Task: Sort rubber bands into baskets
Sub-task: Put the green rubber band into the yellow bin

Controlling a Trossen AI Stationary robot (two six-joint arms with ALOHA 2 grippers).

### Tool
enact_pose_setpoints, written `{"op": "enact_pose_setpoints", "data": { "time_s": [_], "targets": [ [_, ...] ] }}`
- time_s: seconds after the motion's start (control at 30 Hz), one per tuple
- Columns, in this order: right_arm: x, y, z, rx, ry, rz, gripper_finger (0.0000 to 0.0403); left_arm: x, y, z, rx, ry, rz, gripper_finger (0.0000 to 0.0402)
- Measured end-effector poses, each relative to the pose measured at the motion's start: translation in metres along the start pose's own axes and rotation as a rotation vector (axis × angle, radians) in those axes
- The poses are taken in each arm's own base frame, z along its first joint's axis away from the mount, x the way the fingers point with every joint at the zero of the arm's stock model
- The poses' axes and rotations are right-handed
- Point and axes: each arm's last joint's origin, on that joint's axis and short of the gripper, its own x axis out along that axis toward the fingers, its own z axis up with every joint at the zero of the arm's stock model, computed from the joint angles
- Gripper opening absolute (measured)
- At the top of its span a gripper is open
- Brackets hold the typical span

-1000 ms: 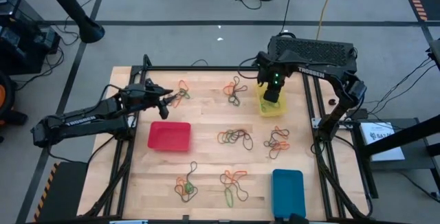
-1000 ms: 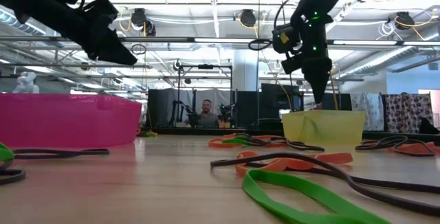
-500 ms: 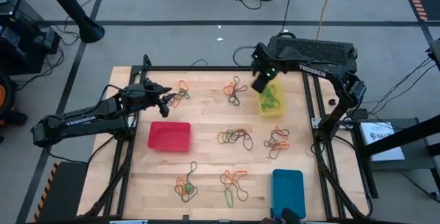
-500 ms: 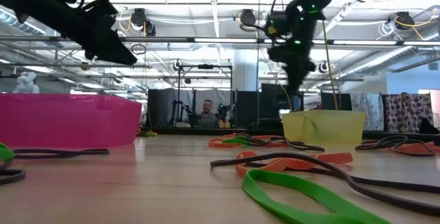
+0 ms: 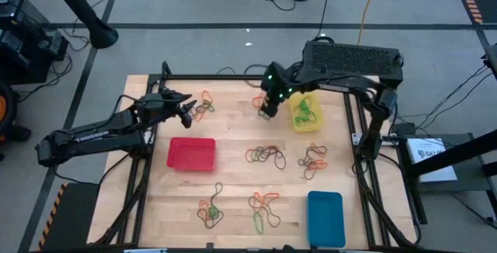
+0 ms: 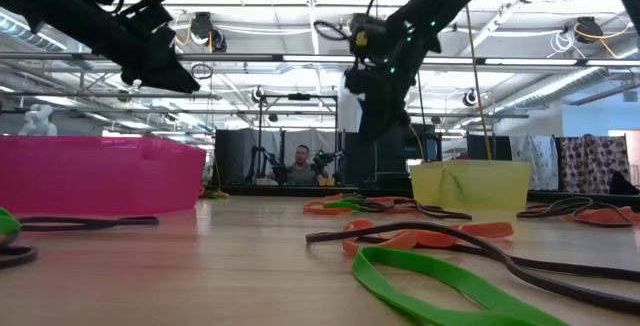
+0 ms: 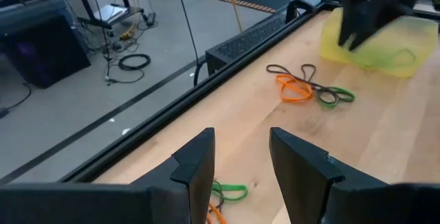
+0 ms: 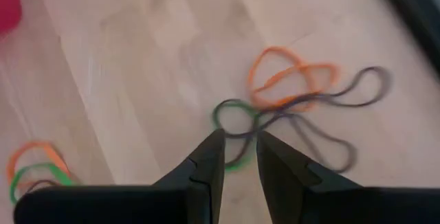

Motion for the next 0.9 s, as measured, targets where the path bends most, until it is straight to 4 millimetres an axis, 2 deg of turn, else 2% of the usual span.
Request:
{"op": "enact_pose_setpoints", "data": {
  "time_s": [0.17,0.3,0.47,0.73,0.9],
  "targets": [
    [0.026,0.016,-0.009,-0.02,0.092,0.012,0.0079,0.002,0.0,-0.001,0.008,0.016,0.007,0.0148],
    [0.041,0.02,-0.013,-0.021,0.131,-0.02,0.0079,0.004,0.0,-0.002,0.031,0.027,0.007,0.0148],
    [0.057,0.013,-0.018,0.086,0.158,-0.151,0.0079,0.005,0.0,-0.003,0.038,0.037,0.007,0.0148],
    [0.076,0.006,-0.024,0.157,0.192,-0.174,0.0079,0.007,-0.001,-0.004,0.042,0.046,-0.006,0.0148],
    [0.079,0.003,-0.024,0.159,0.19,-0.192,0.0079,0.007,-0.001,-0.004,0.043,0.052,-0.009,0.0148]
  ]
}}
